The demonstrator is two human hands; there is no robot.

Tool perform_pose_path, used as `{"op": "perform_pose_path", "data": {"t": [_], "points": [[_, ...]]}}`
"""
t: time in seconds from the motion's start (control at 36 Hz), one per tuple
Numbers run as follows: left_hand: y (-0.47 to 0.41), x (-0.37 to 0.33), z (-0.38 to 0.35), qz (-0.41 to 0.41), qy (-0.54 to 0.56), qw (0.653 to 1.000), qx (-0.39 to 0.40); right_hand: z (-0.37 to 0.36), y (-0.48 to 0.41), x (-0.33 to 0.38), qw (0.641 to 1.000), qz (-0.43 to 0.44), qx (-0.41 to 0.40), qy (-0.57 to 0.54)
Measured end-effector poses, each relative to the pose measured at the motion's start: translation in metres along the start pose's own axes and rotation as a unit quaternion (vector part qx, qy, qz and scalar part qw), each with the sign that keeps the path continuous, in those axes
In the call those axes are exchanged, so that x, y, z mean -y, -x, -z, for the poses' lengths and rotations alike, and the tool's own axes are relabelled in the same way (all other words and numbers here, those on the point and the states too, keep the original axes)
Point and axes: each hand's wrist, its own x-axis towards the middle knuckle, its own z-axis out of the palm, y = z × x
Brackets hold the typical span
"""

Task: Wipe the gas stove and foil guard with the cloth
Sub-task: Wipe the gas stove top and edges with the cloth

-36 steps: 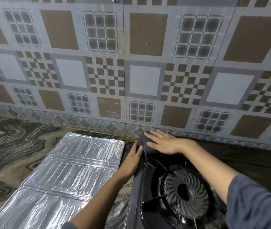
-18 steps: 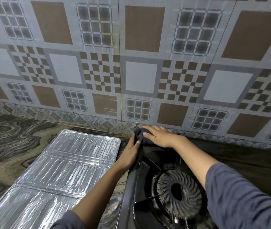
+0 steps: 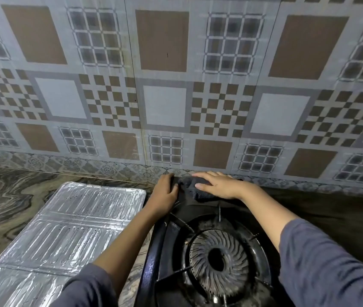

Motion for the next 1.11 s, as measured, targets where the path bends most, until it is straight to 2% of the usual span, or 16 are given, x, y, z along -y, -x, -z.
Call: {"op": "perform_pose_path", "data": {"t": [0.25,0.44,0.58,0.67,0.72,0.81,0.86,0.92,1.0,1.11], "points": [[-0.015,-0.005,-0.004,-0.047,-0.112,0.993,-0.011,0.003,0.023,-0.026,0.999,-0.011,-0.049,-0.003],[-0.019,-0.014,-0.005,-0.073,-0.200,0.977,-0.013,-0.005,0.037,-0.049,0.987,-0.105,-0.113,0.033],[-0.026,-0.025,-0.013,-0.097,-0.253,0.962,0.026,-0.010,0.041,-0.050,0.974,-0.177,-0.142,0.010],[-0.031,-0.034,-0.018,-0.130,-0.245,0.959,0.067,-0.004,0.043,-0.048,0.976,-0.187,-0.110,-0.024],[-0.033,-0.038,-0.021,-0.153,-0.231,0.957,0.079,0.001,0.046,-0.050,0.978,-0.184,-0.087,-0.039],[-0.036,-0.038,-0.021,-0.163,-0.218,0.958,0.089,0.005,0.050,-0.051,0.981,-0.164,-0.109,-0.001],[-0.038,-0.036,-0.020,-0.165,-0.211,0.959,0.097,0.005,0.051,-0.051,0.979,-0.122,-0.141,0.079],[-0.040,-0.033,-0.019,-0.170,-0.202,0.959,0.101,0.003,0.050,-0.052,0.980,-0.054,-0.159,0.106],[-0.040,-0.032,-0.019,-0.177,-0.194,0.960,0.095,-0.001,0.044,-0.054,0.986,0.033,-0.157,0.036],[-0.041,-0.027,-0.020,-0.171,-0.191,0.963,0.084,-0.003,0.027,-0.049,0.989,0.052,-0.139,-0.011]]}}
